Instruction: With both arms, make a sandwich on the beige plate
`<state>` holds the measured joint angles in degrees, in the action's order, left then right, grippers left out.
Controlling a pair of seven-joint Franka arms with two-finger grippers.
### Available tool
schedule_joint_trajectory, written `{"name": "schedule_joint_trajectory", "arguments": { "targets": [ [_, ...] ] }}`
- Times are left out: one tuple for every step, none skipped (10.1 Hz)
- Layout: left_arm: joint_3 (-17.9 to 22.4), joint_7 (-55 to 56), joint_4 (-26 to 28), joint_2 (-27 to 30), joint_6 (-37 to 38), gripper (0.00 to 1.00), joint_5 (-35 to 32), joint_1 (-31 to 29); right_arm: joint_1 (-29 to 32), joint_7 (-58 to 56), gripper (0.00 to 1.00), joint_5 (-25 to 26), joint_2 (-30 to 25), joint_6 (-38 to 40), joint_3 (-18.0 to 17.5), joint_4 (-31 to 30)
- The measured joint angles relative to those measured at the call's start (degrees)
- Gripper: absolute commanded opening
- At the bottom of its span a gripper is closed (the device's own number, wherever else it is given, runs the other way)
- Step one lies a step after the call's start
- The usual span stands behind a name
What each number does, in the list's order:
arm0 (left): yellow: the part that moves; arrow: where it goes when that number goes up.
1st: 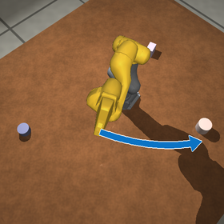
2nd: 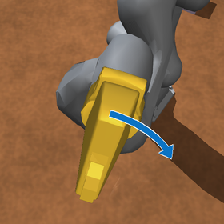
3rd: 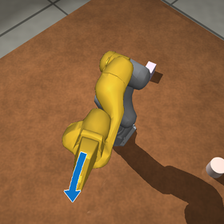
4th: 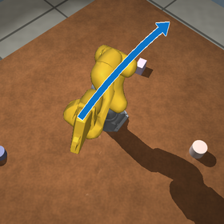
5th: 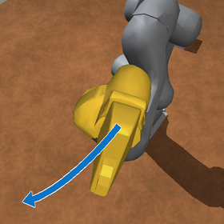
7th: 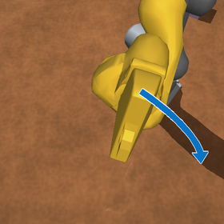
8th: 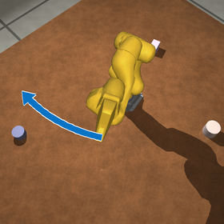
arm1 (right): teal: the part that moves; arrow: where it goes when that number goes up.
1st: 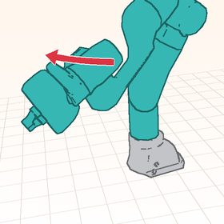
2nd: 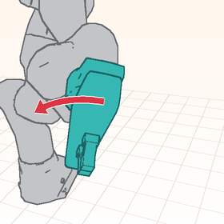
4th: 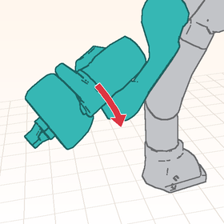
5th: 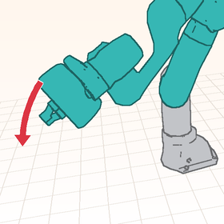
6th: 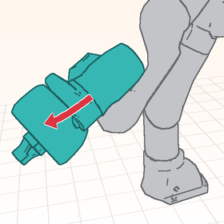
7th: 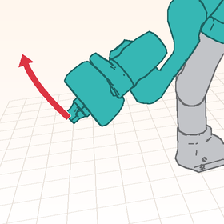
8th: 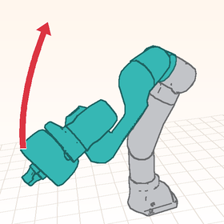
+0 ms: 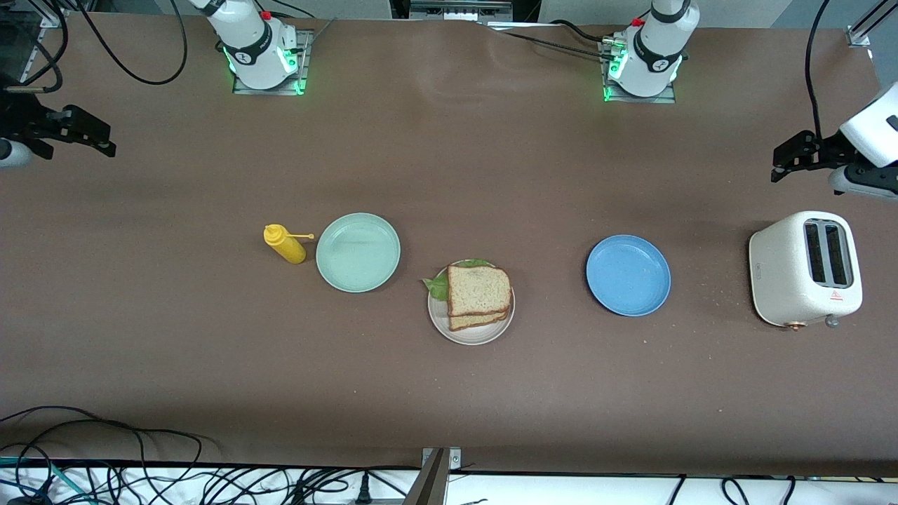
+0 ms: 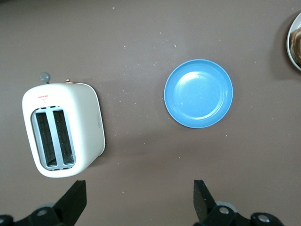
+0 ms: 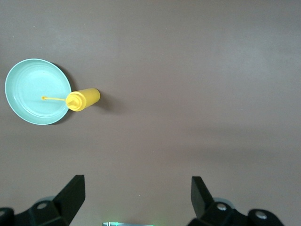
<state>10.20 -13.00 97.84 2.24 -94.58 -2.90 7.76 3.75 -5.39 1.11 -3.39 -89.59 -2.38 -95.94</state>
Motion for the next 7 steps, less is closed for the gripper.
{"name": "schedule_joint_trajectory", "arguments": {
  "targets": [
    [0.0,4.1,-0.6,0.0,0.2,1.0,0.0,0.0,0.1,0.0,1.0,0.0,0.1,0.0,0.2,0.3],
    [-0.1,7.6,-0.9,-0.1,0.2,1.0,0.0,0.0,0.2,0.0,1.0,0.0,0.4,0.7,0.7,0.7],
    [-0.2,9.1,-1.8,-0.2,0.2,1.0,0.2,0.0,0.4,0.0,1.0,0.0,0.7,1.7,1.2,1.3],
    [-0.2,9.9,-3.4,-0.4,0.6,1.0,0.7,0.0,0.4,0.0,1.0,0.0,0.8,2.1,1.4,1.7],
    [-0.3,10.2,-4.7,-0.4,1.6,1.0,1.4,0.0,0.4,0.0,1.0,-0.1,0.8,1.8,1.4,1.8],
    [-0.5,10.2,-5.7,-0.4,2.6,1.0,1.7,0.0,0.4,0.0,1.0,-0.1,0.8,1.6,1.4,2.0],
    [-0.7,10.3,-6.4,-0.5,3.6,1.0,2.0,0.0,0.4,0.0,1.0,-0.1,0.8,1.6,1.3,2.2]
  ]
}}
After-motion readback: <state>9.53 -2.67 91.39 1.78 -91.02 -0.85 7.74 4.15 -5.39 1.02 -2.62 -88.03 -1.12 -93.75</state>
